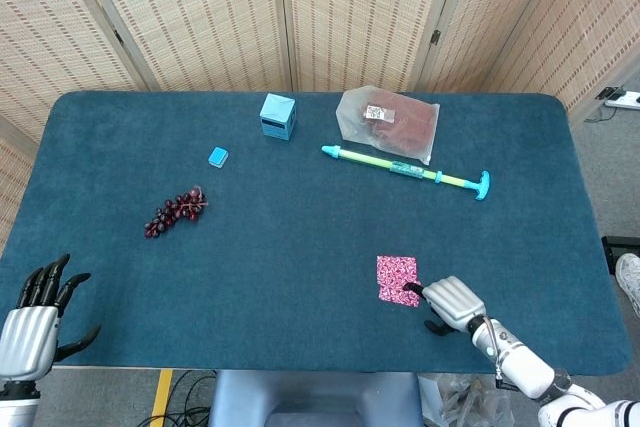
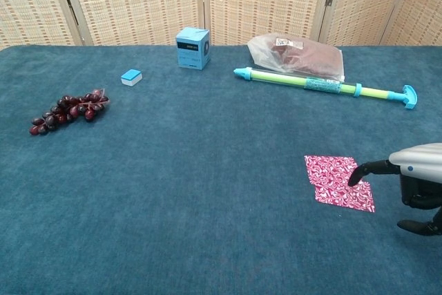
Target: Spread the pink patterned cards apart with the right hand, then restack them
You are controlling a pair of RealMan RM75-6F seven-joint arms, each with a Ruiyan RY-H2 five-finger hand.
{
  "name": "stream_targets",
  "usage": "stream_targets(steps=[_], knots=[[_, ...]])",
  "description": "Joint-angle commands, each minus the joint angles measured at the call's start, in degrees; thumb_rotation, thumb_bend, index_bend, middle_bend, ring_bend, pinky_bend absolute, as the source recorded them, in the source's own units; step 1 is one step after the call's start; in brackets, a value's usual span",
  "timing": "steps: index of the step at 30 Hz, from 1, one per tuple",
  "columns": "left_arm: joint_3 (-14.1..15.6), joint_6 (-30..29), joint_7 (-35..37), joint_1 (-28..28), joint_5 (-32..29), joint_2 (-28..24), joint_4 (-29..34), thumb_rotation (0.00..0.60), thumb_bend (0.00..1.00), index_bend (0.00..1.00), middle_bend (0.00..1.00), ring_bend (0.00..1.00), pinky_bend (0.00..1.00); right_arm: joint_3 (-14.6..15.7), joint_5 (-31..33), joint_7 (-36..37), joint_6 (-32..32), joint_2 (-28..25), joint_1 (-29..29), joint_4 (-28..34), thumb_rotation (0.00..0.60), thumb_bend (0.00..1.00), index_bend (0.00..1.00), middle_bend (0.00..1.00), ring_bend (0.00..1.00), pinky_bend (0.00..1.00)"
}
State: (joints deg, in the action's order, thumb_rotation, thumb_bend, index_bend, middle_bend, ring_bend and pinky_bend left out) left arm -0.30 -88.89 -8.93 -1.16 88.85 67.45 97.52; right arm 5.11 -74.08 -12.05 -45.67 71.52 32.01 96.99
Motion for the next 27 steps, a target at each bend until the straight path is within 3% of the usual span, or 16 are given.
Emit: stream_targets(steps=[1,9,27], knots=[[0.0,0.0,0.0,0.1,0.0,-0.1,0.0,0.600,0.23,0.24,0.03,0.02,0.09,-0.7,1.5,-0.6,0.9,1.0,0.6,-1.2,0.600,0.41,0.17,1.00,1.00,1.00],[0.0,-0.2,0.1,0.3,-0.2,-0.2,-0.1,0.600,0.23,0.24,0.03,0.02,0.09,-0.5,3.1,-2.0,2.4,2.0,1.3,-1.7,0.600,0.41,0.17,1.00,1.00,1.00],[0.1,-0.1,0.5,0.4,-0.2,0.1,-0.6,0.600,0.23,0.24,0.03,0.02,0.09,1.8,-0.2,-3.2,0.1,0.9,-0.2,1.7,0.600,0.41,0.18,1.00,1.00,1.00]])
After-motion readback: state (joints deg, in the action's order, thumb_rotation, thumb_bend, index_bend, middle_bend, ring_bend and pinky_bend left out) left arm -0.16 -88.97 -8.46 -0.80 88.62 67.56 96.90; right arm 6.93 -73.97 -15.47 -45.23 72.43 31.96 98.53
